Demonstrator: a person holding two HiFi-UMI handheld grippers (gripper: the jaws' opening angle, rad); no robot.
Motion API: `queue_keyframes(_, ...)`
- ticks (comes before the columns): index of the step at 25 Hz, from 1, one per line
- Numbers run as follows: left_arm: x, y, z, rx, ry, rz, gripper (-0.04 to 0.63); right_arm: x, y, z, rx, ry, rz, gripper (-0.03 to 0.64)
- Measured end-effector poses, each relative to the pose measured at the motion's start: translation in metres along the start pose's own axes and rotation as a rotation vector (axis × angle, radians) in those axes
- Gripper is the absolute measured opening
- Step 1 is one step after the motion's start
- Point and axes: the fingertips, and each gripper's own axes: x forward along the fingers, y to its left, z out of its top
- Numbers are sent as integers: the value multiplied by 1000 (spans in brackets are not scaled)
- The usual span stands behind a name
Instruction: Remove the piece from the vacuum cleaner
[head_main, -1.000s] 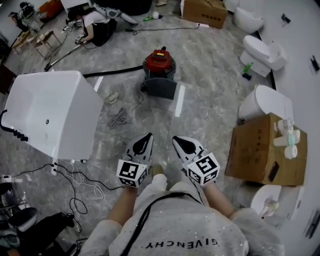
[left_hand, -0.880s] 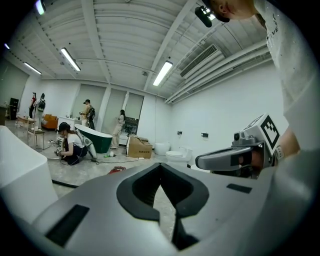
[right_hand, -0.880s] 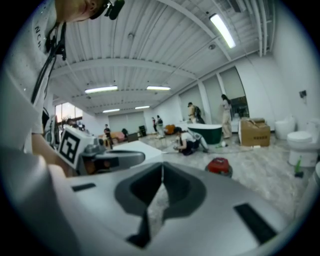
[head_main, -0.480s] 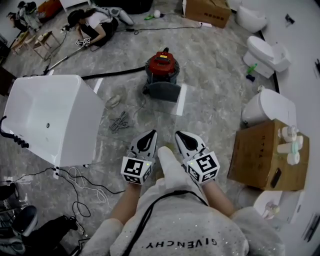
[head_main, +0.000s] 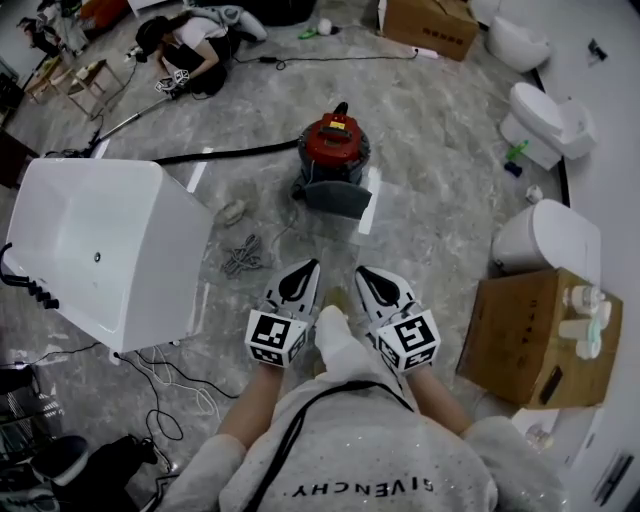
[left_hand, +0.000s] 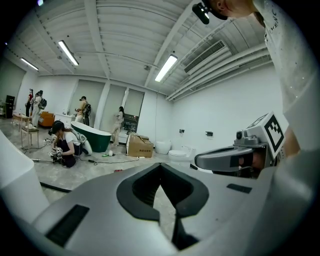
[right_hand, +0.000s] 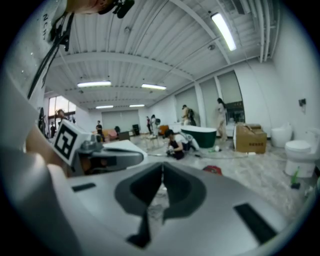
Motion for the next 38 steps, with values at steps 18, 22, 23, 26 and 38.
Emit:
queue_keyframes(18,129,71,13,-26,36,-29,23,109,-98,13,12,76,32,14)
queue_keyframes(22,149,86,10,-29,45,-21,23,127,-114,12,-17,87,41,14)
queue_keyframes(23,152,89,7,-33,52,-18,23,131,-117,11,-20,91,40,14)
queue_keyframes(26,160,95,-3,-45,73,-14,23,138,-125,5,-15,100,32,14)
queue_keyframes(38,208,126,-24,-40,128,-40,23,167,-163,-17,46,134,-42,14)
